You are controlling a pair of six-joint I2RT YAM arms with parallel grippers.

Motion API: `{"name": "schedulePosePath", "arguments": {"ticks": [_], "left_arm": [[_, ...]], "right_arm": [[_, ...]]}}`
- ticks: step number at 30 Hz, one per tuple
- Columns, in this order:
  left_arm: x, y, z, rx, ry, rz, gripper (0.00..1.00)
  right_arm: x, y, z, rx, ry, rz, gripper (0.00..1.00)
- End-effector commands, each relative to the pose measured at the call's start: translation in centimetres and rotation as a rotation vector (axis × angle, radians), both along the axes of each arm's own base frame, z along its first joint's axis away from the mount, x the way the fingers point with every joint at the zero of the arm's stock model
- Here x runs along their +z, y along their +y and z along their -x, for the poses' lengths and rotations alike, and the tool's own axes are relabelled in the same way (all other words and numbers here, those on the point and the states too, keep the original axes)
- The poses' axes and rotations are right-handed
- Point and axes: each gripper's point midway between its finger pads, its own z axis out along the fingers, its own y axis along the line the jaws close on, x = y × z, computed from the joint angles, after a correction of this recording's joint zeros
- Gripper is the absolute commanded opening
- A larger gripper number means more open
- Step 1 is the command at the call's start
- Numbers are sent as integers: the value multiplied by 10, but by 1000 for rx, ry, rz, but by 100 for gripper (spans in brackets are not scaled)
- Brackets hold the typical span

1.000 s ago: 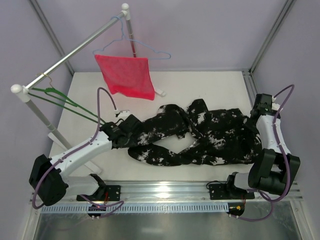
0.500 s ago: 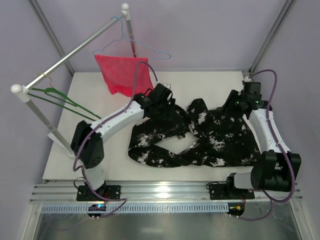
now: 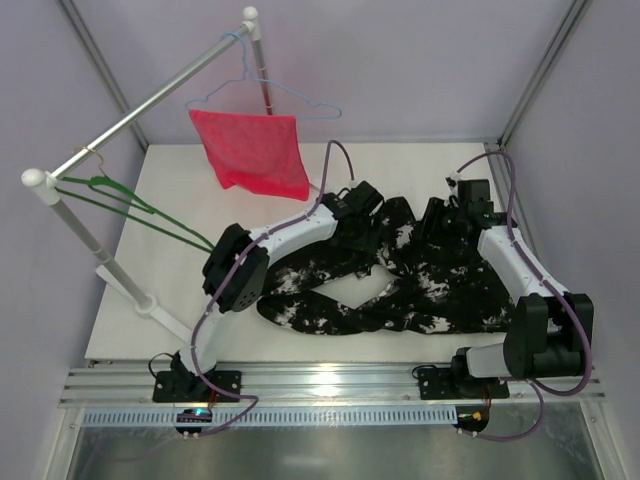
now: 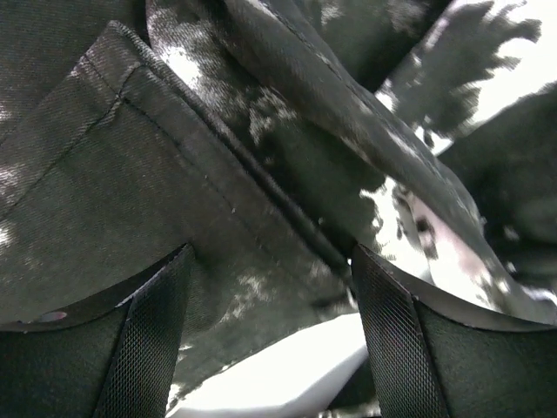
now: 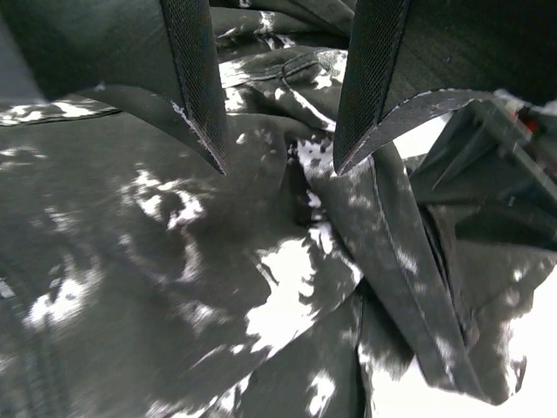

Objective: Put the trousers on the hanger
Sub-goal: Fold the trousers

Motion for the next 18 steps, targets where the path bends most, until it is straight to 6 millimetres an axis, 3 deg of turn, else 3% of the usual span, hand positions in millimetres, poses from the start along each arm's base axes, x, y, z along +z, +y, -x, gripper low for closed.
{"name": "schedulePosePath", "arguments": {"ticks": [1,3,6,7,9,10,11,14,18], "left_arm": [[0,-5,-11,56,-8,11,72],[-4,-1,-12,73,-9,-13,69],[-7,5,-10,86,0,-38,47],[0,7,-10,107,-6,-35,32],[11,13,-8,123,-21,-31,25],[14,18,-7,133,-29,-43,23],[32,20,-7,139,-53,-21,22],[57,41,-3,165,-93,-55,23],[66,78,11,195,-110,-151,22]], "right_arm": [[11,8,-7,20,-80,-18,53],[7,6,-8,14,-78,-11,53],[6,5,-7,9,-79,-10,53],[5,5,-7,6,-79,-6,52],[6,1,-9,-11,-84,10,52],[8,0,-10,-18,-88,14,52],[8,-1,-11,-23,-91,17,52],[10,-2,-17,-49,-93,13,52],[8,2,-22,-55,-90,-15,52]]}}
